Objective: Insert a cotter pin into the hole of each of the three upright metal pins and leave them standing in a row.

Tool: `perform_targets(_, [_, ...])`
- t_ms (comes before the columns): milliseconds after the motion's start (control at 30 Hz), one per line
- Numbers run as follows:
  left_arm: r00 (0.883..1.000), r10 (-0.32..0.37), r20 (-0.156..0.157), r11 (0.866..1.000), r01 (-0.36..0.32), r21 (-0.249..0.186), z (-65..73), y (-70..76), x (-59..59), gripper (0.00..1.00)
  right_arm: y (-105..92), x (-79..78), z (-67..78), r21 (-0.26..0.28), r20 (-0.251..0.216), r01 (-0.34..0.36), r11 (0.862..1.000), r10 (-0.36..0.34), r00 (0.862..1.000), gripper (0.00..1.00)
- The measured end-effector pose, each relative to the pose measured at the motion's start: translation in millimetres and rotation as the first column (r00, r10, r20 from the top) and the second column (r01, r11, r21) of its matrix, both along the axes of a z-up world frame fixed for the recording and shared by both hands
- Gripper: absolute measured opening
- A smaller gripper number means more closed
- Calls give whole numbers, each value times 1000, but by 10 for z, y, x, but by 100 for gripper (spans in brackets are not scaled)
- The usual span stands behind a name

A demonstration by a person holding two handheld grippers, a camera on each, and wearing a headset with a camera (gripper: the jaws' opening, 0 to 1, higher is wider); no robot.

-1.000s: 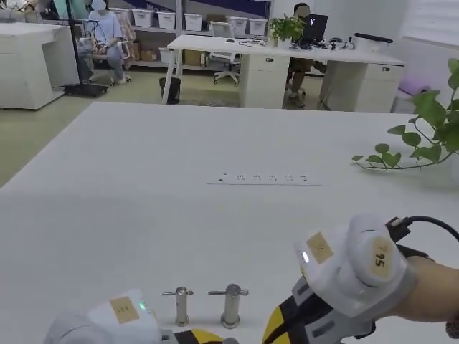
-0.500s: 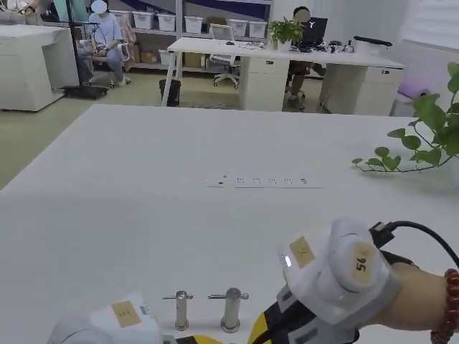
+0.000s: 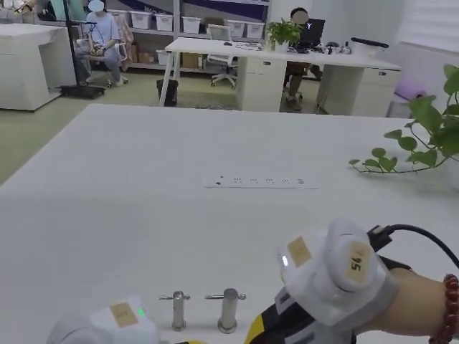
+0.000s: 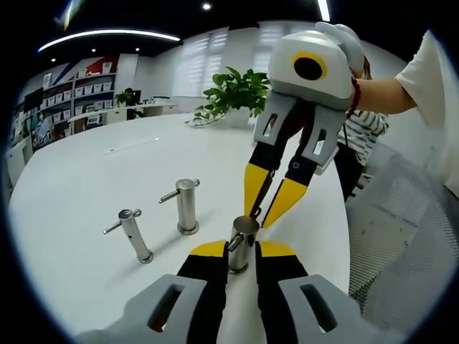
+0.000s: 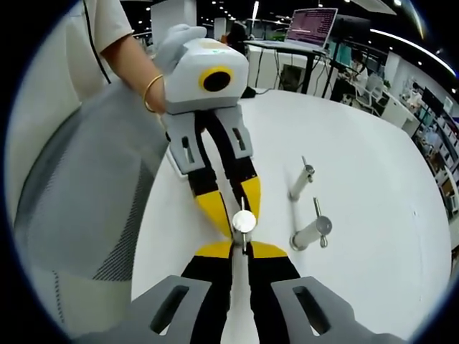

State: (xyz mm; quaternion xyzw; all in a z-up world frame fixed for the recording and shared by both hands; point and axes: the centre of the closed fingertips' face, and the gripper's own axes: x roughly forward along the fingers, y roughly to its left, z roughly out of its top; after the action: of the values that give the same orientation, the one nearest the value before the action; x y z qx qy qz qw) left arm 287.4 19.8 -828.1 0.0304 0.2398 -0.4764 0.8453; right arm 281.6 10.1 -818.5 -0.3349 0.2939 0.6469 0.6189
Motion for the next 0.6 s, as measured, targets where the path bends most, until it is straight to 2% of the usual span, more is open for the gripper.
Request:
perform_targets(267, [1000, 5, 3, 1000, -5, -3, -11, -5, 11, 12, -49, 34, 16, 2, 4, 28, 1000, -28, 1000, 10])
perform_targets(433, [1000, 12, -18, 1000, -13, -25, -31, -3, 11, 12, -39, 19, 19, 10, 8, 12, 1000, -12, 1000, 5])
perform_targets(600, [999, 19, -37, 999, -20, -44, -45, -1, 12, 12, -24, 14, 17, 14, 10, 15, 1000, -15, 1000, 5])
